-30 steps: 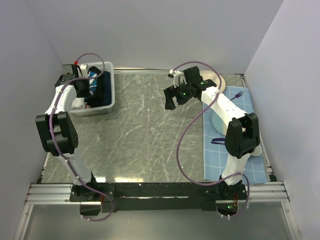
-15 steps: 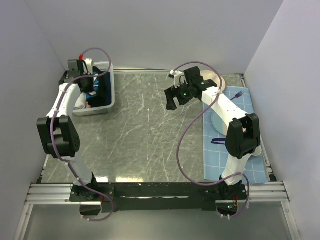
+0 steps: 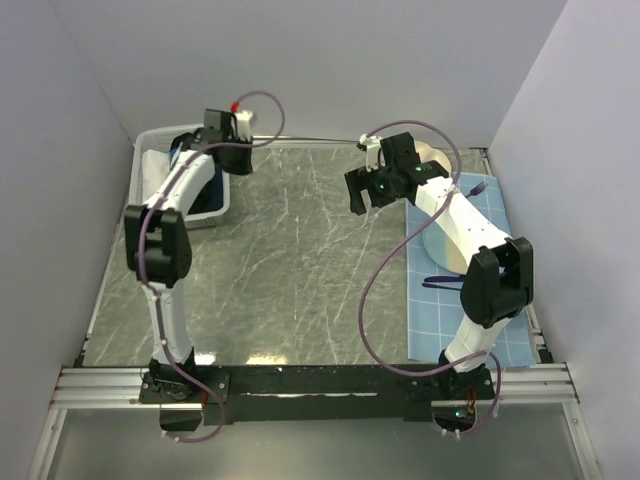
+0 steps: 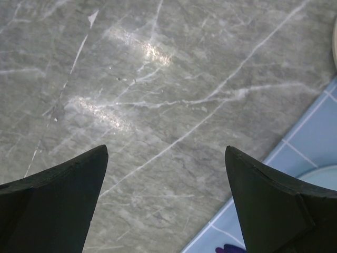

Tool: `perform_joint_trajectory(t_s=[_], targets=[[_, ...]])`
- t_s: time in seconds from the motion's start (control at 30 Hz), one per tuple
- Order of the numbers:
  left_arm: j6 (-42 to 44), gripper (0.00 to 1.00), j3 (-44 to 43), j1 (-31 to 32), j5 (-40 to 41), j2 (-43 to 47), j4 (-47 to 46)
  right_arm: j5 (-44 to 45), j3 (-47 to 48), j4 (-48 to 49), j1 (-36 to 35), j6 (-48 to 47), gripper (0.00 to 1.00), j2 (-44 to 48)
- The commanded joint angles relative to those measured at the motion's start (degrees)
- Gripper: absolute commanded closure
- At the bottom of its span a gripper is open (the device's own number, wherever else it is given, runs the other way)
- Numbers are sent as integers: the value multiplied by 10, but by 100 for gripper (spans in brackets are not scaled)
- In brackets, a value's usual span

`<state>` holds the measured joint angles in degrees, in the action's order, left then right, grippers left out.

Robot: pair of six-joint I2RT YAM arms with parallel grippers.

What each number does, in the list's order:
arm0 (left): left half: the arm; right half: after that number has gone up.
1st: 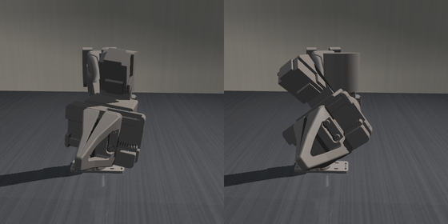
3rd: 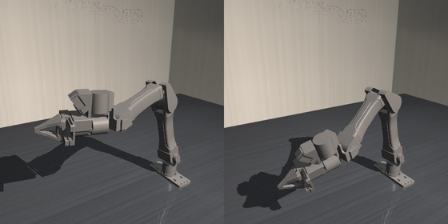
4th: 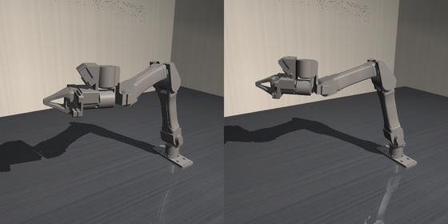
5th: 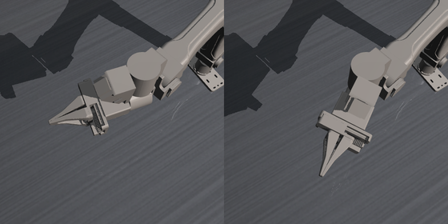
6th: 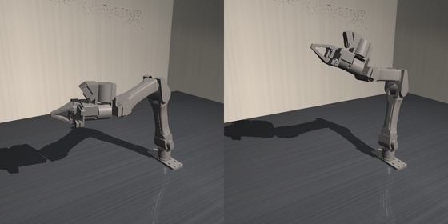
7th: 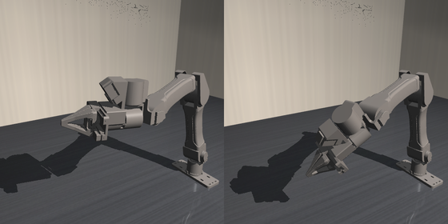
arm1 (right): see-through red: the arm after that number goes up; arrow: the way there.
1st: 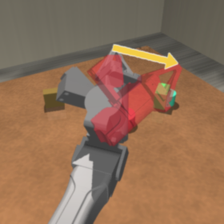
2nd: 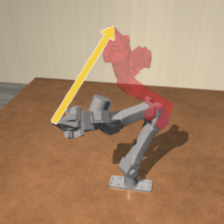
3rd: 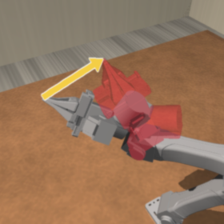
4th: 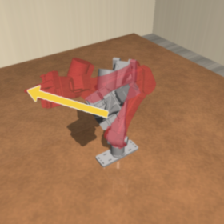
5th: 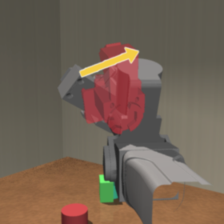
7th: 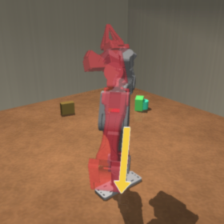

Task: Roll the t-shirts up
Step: Reset both arms

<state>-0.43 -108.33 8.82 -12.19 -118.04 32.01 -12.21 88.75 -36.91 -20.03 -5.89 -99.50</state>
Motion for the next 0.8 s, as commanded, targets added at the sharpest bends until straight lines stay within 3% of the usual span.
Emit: perform_joint_trajectory(t_s=[0.0, 0.27, 0.5, 0.53, 0.57, 0.6, 0.63, 0.77], targets=[[-25, 99, -50, -7, 59, -45, 6, 25, -24, 13, 3, 5, 0, 48], [-19, 99, -16, -58, 112, -53, 3, 19, -47, 11, 4, -1, 0, 69], [-3, 97, -10, -101, 90, -38, 15, 12, -25, 11, 6, 4, 0, 60], [19, 89, -16, -100, 68, -34, 19, 23, -26, 16, 5, 11, 0, 64], [31, 54, -23, -97, 14, -30, 24, 45, -28, 25, 4, 26, 0, 67], [37, 34, -21, -93, -3, -23, 28, 79, -28, 25, 4, 50, 0, 70], [45, 7, -18, -75, -19, -2, 37, 90, -28, 19, 5, 54, 0, 78], [64, 3, 62, -31, -53, 80, 1, 127, -74, 22, 5, 81, 0, 135]])
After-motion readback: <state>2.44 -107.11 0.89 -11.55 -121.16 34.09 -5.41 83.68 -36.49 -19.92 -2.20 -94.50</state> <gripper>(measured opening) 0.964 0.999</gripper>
